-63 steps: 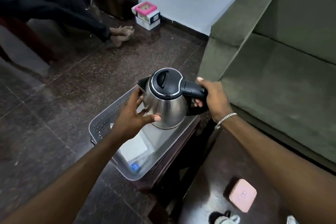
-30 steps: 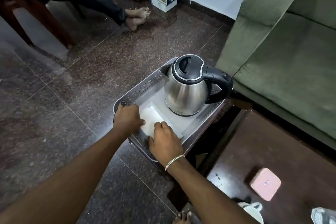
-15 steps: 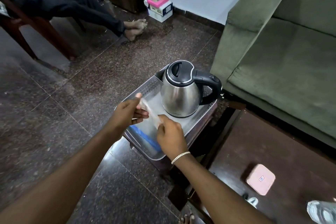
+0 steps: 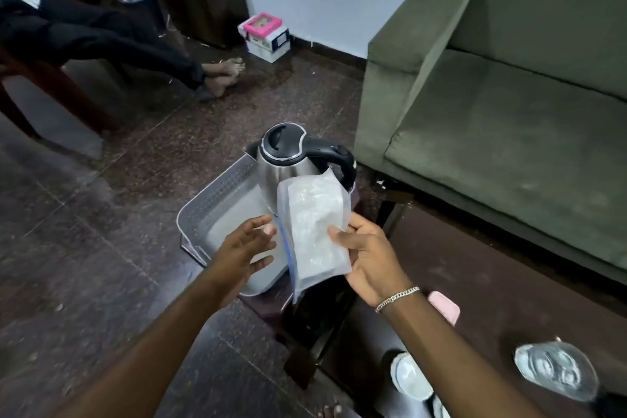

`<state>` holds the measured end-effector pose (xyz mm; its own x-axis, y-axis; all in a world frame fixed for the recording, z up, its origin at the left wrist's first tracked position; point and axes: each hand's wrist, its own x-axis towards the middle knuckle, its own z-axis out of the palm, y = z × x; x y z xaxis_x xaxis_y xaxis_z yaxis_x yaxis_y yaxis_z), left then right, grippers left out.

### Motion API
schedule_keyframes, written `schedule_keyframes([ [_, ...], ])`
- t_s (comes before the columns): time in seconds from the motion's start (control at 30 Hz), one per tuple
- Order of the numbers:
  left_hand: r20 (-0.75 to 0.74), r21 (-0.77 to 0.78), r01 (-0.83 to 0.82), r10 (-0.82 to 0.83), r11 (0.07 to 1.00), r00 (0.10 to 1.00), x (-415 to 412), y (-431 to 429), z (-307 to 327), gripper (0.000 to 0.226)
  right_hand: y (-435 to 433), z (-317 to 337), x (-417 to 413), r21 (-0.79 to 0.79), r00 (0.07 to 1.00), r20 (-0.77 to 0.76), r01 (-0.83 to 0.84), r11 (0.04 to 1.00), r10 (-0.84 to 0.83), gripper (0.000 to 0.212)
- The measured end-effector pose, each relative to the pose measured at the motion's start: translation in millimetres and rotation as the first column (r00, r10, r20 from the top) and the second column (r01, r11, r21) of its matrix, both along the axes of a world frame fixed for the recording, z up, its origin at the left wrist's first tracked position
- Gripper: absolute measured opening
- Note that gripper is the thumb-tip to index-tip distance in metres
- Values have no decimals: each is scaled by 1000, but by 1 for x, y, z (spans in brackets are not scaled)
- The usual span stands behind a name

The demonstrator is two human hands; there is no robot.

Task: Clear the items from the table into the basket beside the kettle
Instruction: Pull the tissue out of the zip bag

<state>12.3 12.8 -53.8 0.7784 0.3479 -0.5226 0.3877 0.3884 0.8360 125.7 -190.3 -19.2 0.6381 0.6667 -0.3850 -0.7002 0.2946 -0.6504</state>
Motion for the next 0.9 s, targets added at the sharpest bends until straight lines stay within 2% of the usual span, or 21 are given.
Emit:
schedule_keyframes([
  [0.07,-30,25,3,-3,1000,1000,10,-20,4,44,-20,9,1,69,999,-52,15,997,-11,38],
  [0.17,38,-130,36,-32,991,999,24,-47,15,37,-48,23,5,165,995,-87,57,985,-43,43],
  [0.23,103,-231,44,-21,972,995,32,-65,28,41,-70,30,11,201,992,-97,97,975,-79,44],
  [0.37,224,-303,62,8,951,975,48,-91,51,45,-122,39,29,159,972,-128,214,964,-195,48],
  [0.57,314,-240,120,-40,963,949,82,-134,99,50,-202,43,50,37,929,-91,362,931,-357,50],
  [0.63,328,-220,141,-63,965,942,96,-156,114,47,-221,43,53,-64,915,-25,399,915,-402,49],
  [0.7,334,-190,169,-99,967,937,110,-186,127,35,-240,46,53,-304,896,167,445,843,-412,46],
  [0.77,337,-140,205,-148,969,930,121,-218,136,21,-256,53,49,-602,837,463,537,591,-289,52],
  [0.8,340,-120,218,-167,969,925,125,-233,139,16,-261,59,45,-635,788,570,602,484,-233,58],
  [0.83,339,-102,230,-184,968,923,129,-249,140,12,-267,66,40,-591,728,647,667,454,-227,56],
  [0.9,325,-65,249,-215,966,921,136,-280,140,12,-276,84,28,-447,647,718,712,542,-258,37],
])
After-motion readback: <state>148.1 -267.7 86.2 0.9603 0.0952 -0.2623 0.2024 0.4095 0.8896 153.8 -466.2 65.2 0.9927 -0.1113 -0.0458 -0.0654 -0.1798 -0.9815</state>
